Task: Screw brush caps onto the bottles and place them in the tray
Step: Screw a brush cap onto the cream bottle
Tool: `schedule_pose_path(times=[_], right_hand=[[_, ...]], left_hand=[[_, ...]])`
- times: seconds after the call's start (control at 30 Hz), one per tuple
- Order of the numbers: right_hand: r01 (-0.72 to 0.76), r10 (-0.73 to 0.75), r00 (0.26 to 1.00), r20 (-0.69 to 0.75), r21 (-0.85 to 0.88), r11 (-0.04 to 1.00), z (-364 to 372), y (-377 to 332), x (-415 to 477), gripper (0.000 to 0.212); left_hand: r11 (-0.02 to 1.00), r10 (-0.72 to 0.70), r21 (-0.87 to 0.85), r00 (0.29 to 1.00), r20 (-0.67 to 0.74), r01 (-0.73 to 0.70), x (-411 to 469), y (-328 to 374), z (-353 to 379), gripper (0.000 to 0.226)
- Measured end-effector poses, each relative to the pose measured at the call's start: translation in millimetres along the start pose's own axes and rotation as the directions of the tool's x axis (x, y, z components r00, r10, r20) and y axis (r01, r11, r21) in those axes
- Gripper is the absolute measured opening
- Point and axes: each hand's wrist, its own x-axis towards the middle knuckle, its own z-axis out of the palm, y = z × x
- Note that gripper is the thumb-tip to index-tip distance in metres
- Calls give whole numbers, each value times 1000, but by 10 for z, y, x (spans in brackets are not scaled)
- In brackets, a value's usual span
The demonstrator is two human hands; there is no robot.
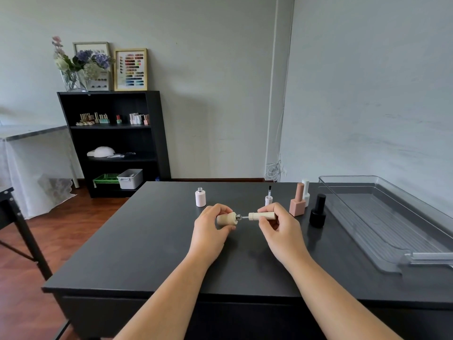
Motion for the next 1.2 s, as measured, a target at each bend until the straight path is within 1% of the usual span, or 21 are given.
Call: schedule_pose_path(times=[0.1, 0.23, 0.37, 0.4, 0.47, 0.5, 0.53, 0.57, 0.63, 0.67, 0.7, 0.77, 0.8, 0.87, 0.9, 0.93, 1.03, 1.07, 1.1, 1.13, 1.2], right_hand=[[10, -9, 999, 31, -21, 1000, 2, -1, 1, 16], [17, -11, 997, 79, -66, 998, 9, 21, 19, 18], [-5, 14, 993, 118, -78, 997, 17, 67, 52, 8], [-16, 26, 992, 121, -83, 996, 17, 73, 71, 13], [-71, 85, 987, 138, -100, 992, 4, 68, 123, 36], [-110, 125, 981, 150, -104, 988, -10, 51, 149, 43], [-139, 155, 973, 174, -99, 985, -26, 40, 168, 43], [-156, 170, 964, 205, -81, 984, -41, 39, 173, 36], [-170, 166, 952, 257, -5, 985, -66, 62, 153, 12], [-167, 153, 951, 268, 30, 985, -83, 84, 141, 5], [-159, 140, 955, 263, 51, 986, -94, 102, 128, 9], [-143, 131, 963, 235, 38, 989, -110, 101, 106, 10], [-142, 136, 966, 221, 11, 990, -109, 92, 103, 15], [-152, 157, 970, 186, -38, 988, -97, 92, 108, 32], [-168, 172, 970, 172, -38, 985, -93, 88, 111, 36], [-183, 184, 969, 164, -20, 983, -89, 91, 115, 34], [-168, 157, 969, 193, 42, 985, -96, 106, 110, 8], [-149, 139, 970, 200, 38, 988, -103, 112, 107, 7], [-133, 127, 972, 200, 18, 991, -107, 119, 103, 9], [-128, 128, 973, 194, -10, 992, -107, 118, 99, 17], [-162, 166, 971, 170, -37, 986, -98, 113, 108, 36]], left_hand=[[998, 37, 44, 999, 9, -37, 0, 7, 3, 35], [996, 65, 63, 997, 39, -68, -2, 12, 10, 32], [998, 50, 37, 996, 80, -53, 0, 14, -3, 30], [999, 41, 23, 996, 85, -43, -1, 13, -9, 30], [999, 32, -4, 995, 92, -32, -2, 12, -15, 31], [999, 31, -10, 995, 98, -30, -2, 14, -16, 31], [999, 31, -14, 994, 104, -29, -4, 14, -17, 32], [999, 30, -18, 994, 108, -28, -2, 13, -17, 32], [999, 27, -23, 994, 109, -24, -2, 5, -18, 32], [999, 24, -27, 994, 106, -21, -3, 2, -19, 32], [999, 21, -30, 995, 102, -18, -3, -1, -20, 32], [999, 12, -37, 995, 97, -9, -2, -8, -20, 33], [999, 7, -41, 995, 95, -4, -2, -11, -19, 33], [999, 3, -48, 996, 94, 1, -3, -16, -19, 33], [999, 5, -48, 996, 93, -1, 0, -17, -18, 33], [999, 7, -46, 996, 89, -3, 1, -21, -17, 33], [999, 4, -46, 997, 81, -1, 2, -27, -16, 33], [999, 4, -47, 997, 81, 0, 1, -28, -15, 33], [999, 5, -48, 997, 82, -1, 2, -28, -15, 33], [999, 7, -50, 997, 83, -3, 3, -29, -15, 34], [999, 6, -44, 996, 87, -3, 1, -24, -14, 34]])
